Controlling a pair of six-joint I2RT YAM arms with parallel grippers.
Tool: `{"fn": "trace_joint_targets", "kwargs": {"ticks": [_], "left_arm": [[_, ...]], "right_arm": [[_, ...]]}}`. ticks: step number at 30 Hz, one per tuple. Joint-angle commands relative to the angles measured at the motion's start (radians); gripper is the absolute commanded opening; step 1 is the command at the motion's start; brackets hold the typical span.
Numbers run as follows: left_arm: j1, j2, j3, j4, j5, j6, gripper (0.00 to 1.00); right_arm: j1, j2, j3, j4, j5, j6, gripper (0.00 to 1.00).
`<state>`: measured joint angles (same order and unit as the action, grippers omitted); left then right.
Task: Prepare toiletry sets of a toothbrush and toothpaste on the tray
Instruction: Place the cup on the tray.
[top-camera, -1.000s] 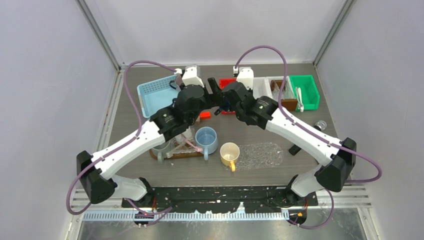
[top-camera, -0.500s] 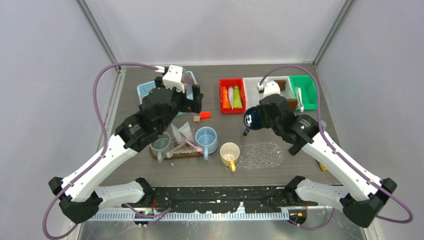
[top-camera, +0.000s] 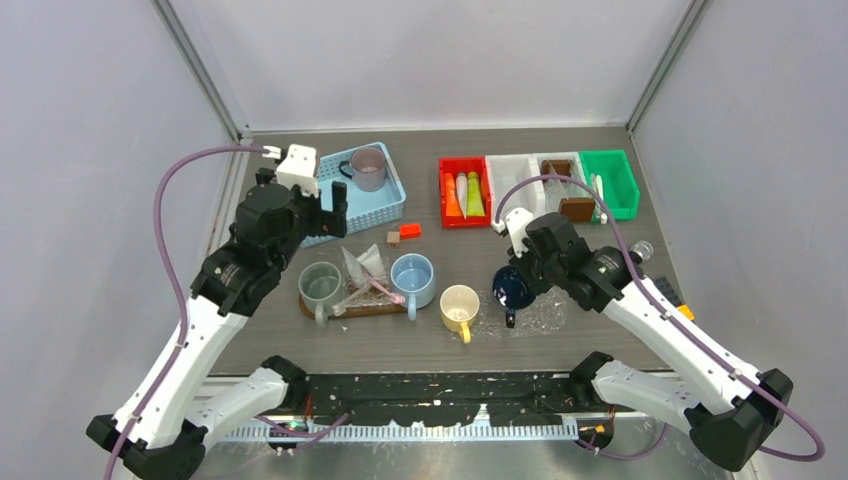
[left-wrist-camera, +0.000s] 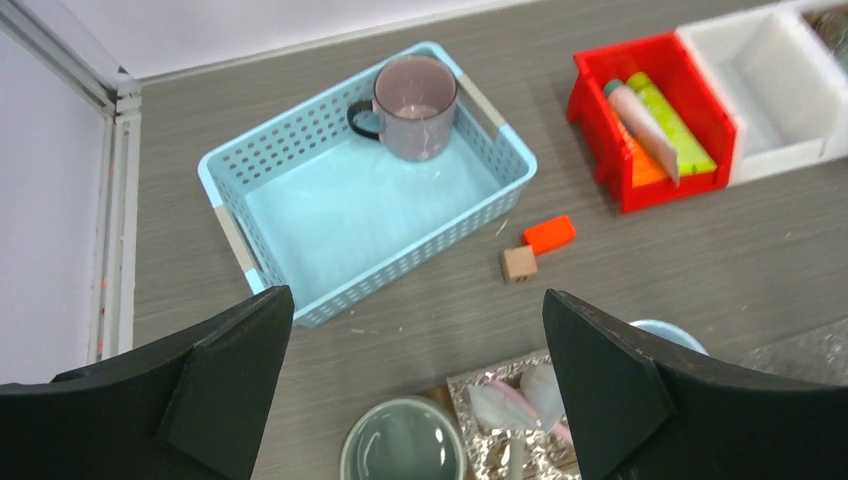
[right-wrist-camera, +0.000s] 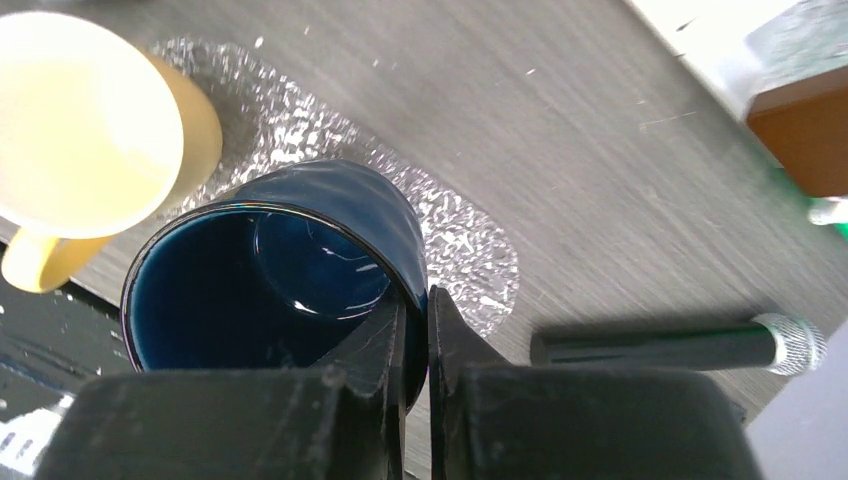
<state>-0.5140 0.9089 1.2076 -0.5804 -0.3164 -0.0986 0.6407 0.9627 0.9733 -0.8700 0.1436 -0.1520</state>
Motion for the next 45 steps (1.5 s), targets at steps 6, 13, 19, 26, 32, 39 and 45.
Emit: {"fn": "trace_joint_targets", "kwargs": {"ticks": [6, 13, 19, 26, 32, 39, 45], "left_arm": [[0.022, -0.027, -0.141, 0.108, 0.013, 0.074, 1.0], [0.027, -0.069, -0.193, 0.156, -0.032, 0.093, 1.0], [0.029, -0.095, -0.222, 0.188, -0.073, 0.121, 1.0], [0.031, -0.097, -0.228, 0.197, -0.078, 0.13, 1.0], [0.031, -0.105, -0.24, 0.212, -0.094, 0.138, 1.0], [0.031, -0.104, -0.244, 0.22, -0.093, 0.143, 1.0], [0.031, -0.099, -0.246, 0.221, -0.092, 0.145, 1.0]], "right_arm": [[-0.026, -0.002, -0.146, 0.178, -0.18, -0.081, 0.0], [-0.045, 0.032, -0.209, 0.265, -0.202, -0.071, 0.0], [-0.056, 0.089, -0.214, 0.307, -0.209, -0.082, 0.0], [-0.061, 0.117, -0.221, 0.302, -0.209, -0.09, 0.0], [-0.062, 0.127, -0.231, 0.3, -0.215, -0.092, 0.0], [-0.061, 0.139, -0.235, 0.291, -0.197, -0.095, 0.0], [-0.061, 0.122, -0.246, 0.29, -0.194, -0.094, 0.11]]}}
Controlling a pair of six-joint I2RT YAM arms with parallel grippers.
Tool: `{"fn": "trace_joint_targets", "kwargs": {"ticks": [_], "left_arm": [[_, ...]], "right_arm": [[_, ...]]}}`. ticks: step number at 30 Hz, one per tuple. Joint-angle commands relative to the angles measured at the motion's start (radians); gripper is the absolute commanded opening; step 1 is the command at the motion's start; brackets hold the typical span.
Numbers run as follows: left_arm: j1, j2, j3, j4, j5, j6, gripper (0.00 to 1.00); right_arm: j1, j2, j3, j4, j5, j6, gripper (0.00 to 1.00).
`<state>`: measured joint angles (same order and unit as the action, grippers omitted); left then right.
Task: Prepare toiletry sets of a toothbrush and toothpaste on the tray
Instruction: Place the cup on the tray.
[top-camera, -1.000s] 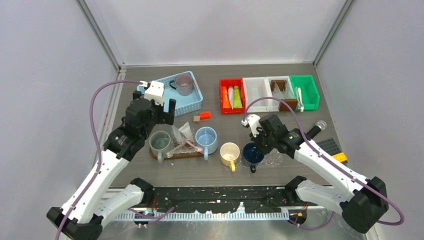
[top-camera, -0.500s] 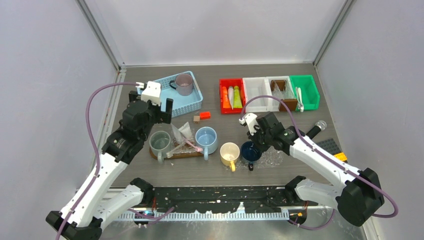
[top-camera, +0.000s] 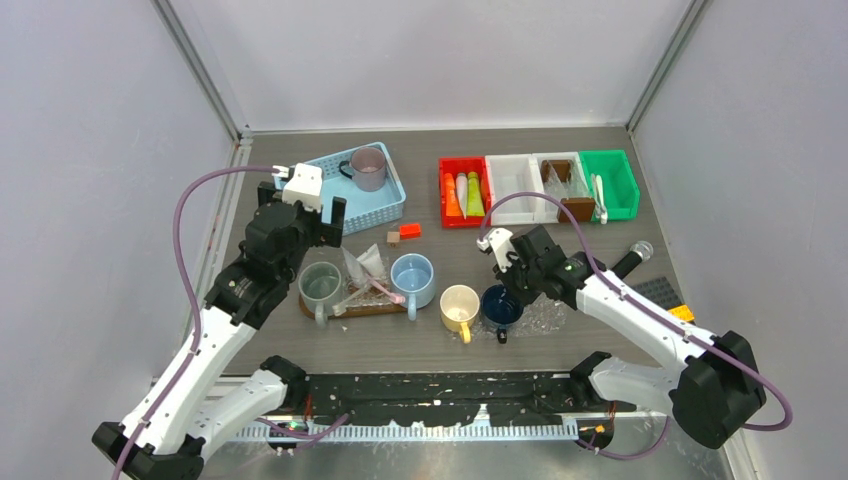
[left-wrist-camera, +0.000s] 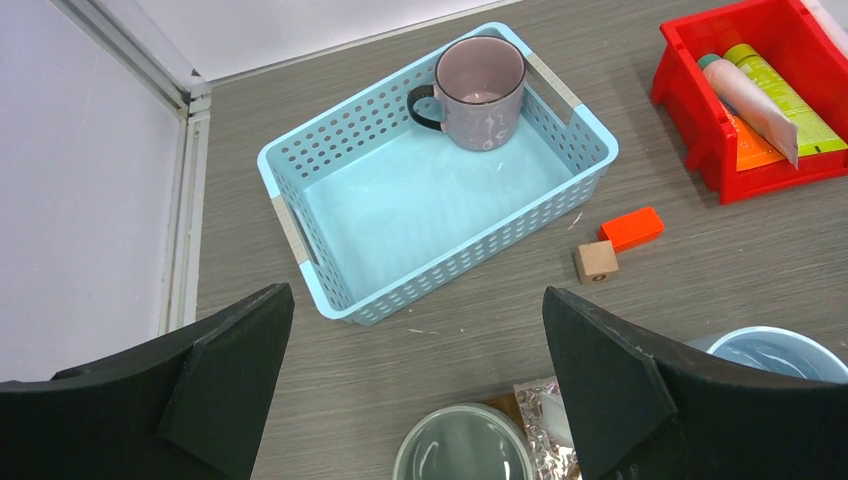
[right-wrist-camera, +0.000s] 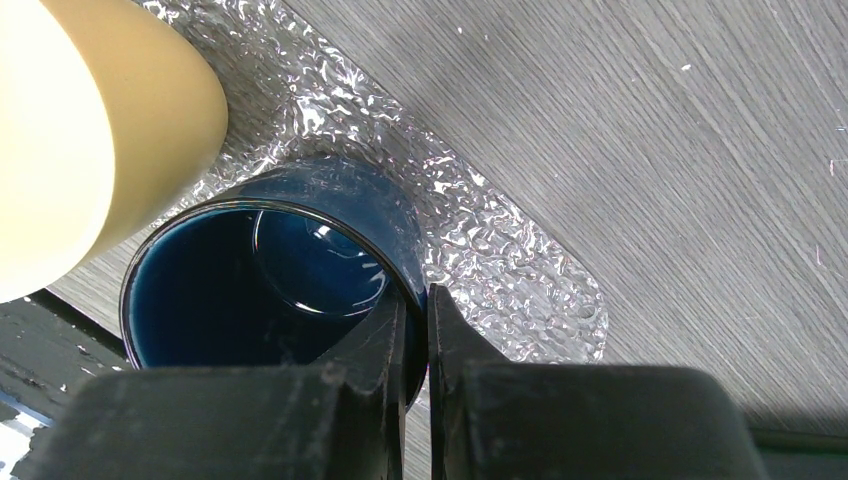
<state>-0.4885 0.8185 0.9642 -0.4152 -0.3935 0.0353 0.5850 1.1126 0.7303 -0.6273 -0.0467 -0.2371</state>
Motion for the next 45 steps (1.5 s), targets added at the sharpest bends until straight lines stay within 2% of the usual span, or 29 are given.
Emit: {"fn": "trace_joint_targets", "kwargs": {"ticks": [1, 5, 14, 15, 16, 17, 18, 20, 26, 31, 37, 45], "left_arm": [[0.005, -0.008, -0.002, 0.057, -0.015, 0.011, 1.0], [0.005, -0.007, -0.003, 0.056, -0.014, 0.014, 1.0], [0.007, 0.014, 0.007, 0.055, 0.003, 0.012, 1.0], [0.007, 0.023, 0.011, 0.053, 0.006, 0.011, 1.0], [0.008, 0.033, 0.017, 0.051, 0.01, 0.011, 1.0], [0.01, 0.046, 0.027, 0.042, 0.015, 0.009, 1.0], [0.013, 0.061, 0.041, 0.033, 0.021, 0.007, 1.0], [0.02, 0.113, 0.087, -0.001, 0.037, -0.001, 1.0], [0.071, 0.295, 0.25, -0.133, 0.107, -0.029, 1.0], [0.121, 0.462, 0.388, -0.182, 0.179, 0.014, 0.98], [0.181, 0.701, 0.576, -0.211, 0.263, 0.096, 0.95], [0.24, 0.996, 0.817, -0.224, 0.322, 0.199, 0.8]], "right_arm": [[-0.006, -0.033, -0.005, 0.047, -0.004, -0.008, 0.16], [-0.005, -0.051, -0.008, 0.045, 0.001, -0.005, 0.28], [-0.006, -0.108, 0.067, -0.039, 0.036, -0.001, 0.43], [-0.005, -0.119, 0.076, -0.057, 0.042, -0.002, 0.5], [-0.006, -0.13, 0.095, -0.064, 0.043, 0.001, 0.51], [-0.005, -0.136, 0.104, -0.074, 0.077, 0.002, 0.75], [-0.005, -0.147, 0.122, -0.078, 0.094, 0.012, 0.92], [-0.005, -0.16, 0.151, -0.075, 0.183, 0.049, 0.99], [-0.005, -0.224, 0.186, -0.017, 0.305, 0.147, 1.0], [-0.006, -0.284, 0.188, 0.027, 0.516, 0.38, 1.0], [-0.005, -0.331, 0.193, 0.007, 0.572, 0.445, 1.0], [-0.005, -0.448, 0.082, 0.105, 0.552, 0.434, 1.0]]}}
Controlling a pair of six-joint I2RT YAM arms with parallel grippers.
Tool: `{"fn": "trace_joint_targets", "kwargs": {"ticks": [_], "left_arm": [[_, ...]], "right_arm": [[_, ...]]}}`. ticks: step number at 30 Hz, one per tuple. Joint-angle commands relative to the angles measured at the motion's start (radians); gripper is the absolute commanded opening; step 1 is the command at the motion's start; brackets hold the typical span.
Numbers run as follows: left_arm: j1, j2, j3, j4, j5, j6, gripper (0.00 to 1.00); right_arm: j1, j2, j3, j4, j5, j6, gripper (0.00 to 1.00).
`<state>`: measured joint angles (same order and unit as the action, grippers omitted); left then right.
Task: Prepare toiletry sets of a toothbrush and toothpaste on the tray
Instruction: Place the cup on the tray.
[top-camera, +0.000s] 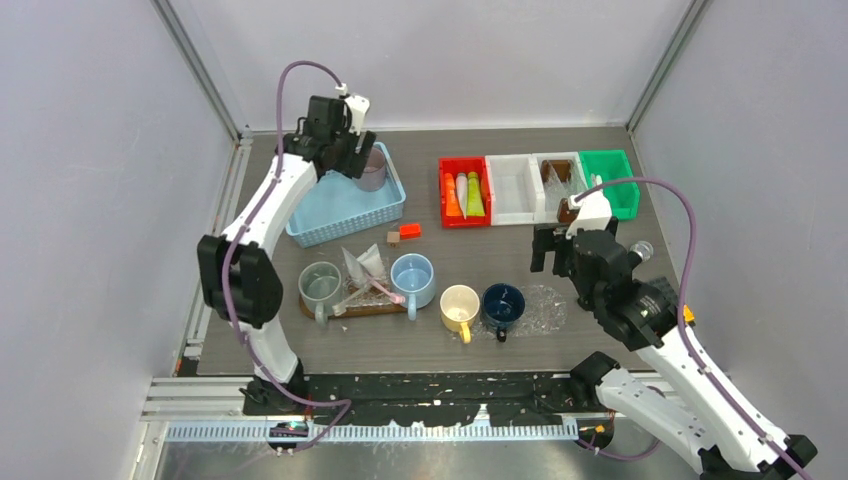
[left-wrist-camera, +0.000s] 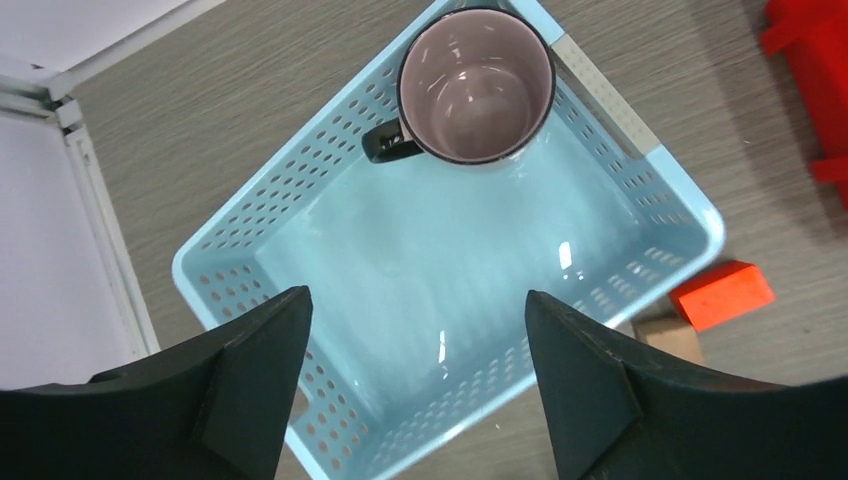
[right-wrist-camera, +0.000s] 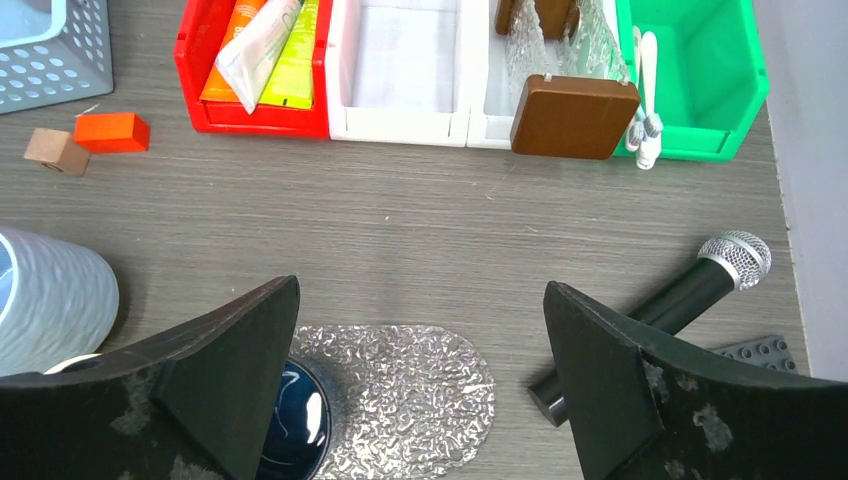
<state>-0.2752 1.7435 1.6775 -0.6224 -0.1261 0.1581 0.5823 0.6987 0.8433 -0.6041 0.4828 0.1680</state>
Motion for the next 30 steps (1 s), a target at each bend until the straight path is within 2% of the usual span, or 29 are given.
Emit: {"fn": "trace_joint_targets", "kwargs": {"ticks": [1, 6, 10, 14, 19, 23, 30], "left_arm": [[0.032, 0.099, 0.127, -0.01, 0.057, 0.085, 0.76], [0.055, 0.237, 0.259, -0.016, 0.098, 0.102, 0.61], [0.057, 0.335, 0.316, 0.017, 0.118, 0.08, 0.53], [0.057, 0.443, 0.401, -0.002, 0.148, 0.041, 0.5], [0.057, 0.538, 0.455, -0.003, 0.119, -0.004, 0.47], [0.057, 0.57, 0.473, -0.007, 0.073, -0.024, 0.41], [0.057, 0.53, 0.425, -0.025, 0.103, -0.08, 0.23]], "right_arm": [[-0.003, -0.035, -0.034, 0.084, 0.021, 0.034, 1.0], [-0.002, -0.008, -0.043, 0.098, 0.007, 0.041, 1.0], [-0.003, 0.015, -0.049, 0.11, 0.027, 0.029, 1.0], [-0.002, 0.045, -0.049, 0.106, 0.044, 0.023, 1.0], [-0.002, 0.068, -0.053, 0.106, 0.065, 0.019, 1.0], [-0.002, 0.09, -0.051, 0.105, 0.062, 0.017, 1.0], [-0.003, 0.103, -0.048, 0.104, 0.056, 0.016, 1.0]]}}
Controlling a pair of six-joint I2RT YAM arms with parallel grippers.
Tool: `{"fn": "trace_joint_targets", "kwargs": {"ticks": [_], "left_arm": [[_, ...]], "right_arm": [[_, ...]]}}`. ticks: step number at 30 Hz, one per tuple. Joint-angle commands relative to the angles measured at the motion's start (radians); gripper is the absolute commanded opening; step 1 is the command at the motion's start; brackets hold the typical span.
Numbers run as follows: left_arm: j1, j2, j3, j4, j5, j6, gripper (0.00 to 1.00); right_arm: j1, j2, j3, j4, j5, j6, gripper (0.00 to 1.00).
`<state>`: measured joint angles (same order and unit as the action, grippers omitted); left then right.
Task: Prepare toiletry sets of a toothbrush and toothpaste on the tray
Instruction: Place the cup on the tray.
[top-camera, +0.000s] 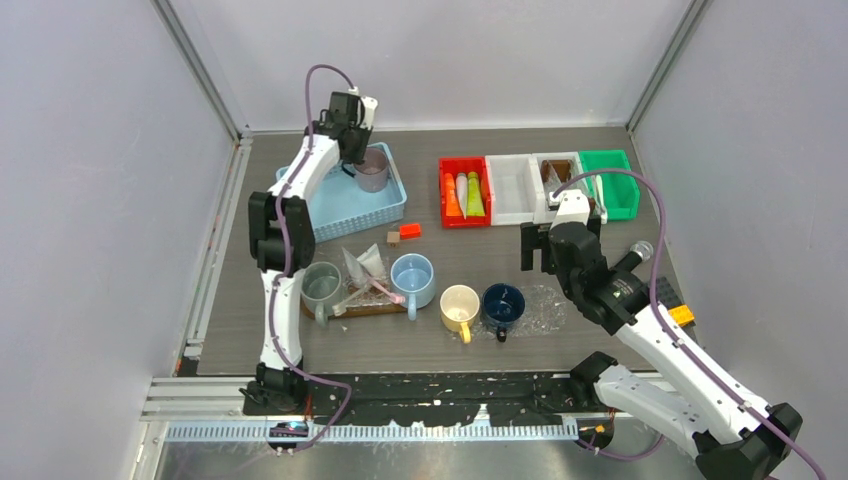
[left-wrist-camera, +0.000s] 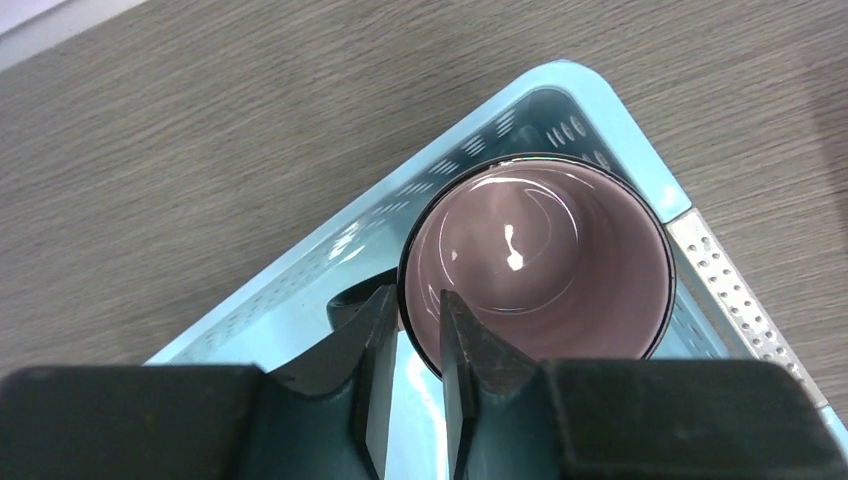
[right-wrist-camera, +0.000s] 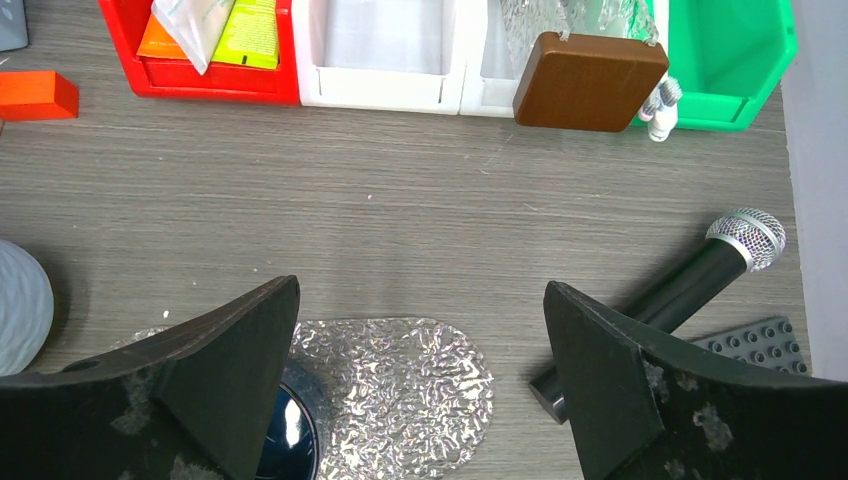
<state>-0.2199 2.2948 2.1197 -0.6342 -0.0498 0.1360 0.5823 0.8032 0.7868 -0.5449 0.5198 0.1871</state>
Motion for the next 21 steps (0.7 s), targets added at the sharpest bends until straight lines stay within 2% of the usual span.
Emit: {"fn": "trace_joint_targets", "kwargs": {"ticks": [1, 2, 5, 6, 21], "left_arm": [[0.002, -0.033, -0.033, -0.009, 0.033, -0.069, 0.22], [0.002, -0.045, -0.048, -0.006, 0.037, -0.087, 0.2], [0.002, -0.072, -0.062, -0.027, 0.042, -0.155, 0.02], [0.002, -0.082, -0.065, -0.039, 0.034, -0.182, 0.0], [0.0, -0.306, -0.243, -0.192, -0.203, -0.556, 0.0]], "right_arm": [[-0.003, -0.001, 0.01, 0.043, 0.017, -0.002, 1.0], [-0.003, -0.002, 0.011, 0.042, 0.014, -0.001, 1.0], [-0.002, -0.005, 0.012, 0.038, 0.011, -0.001, 1.0], [-0.003, -0.007, 0.011, 0.037, 0.01, 0.0, 0.99], [-0.002, -0.022, 0.017, 0.021, -0.024, 0.015, 0.99]]}}
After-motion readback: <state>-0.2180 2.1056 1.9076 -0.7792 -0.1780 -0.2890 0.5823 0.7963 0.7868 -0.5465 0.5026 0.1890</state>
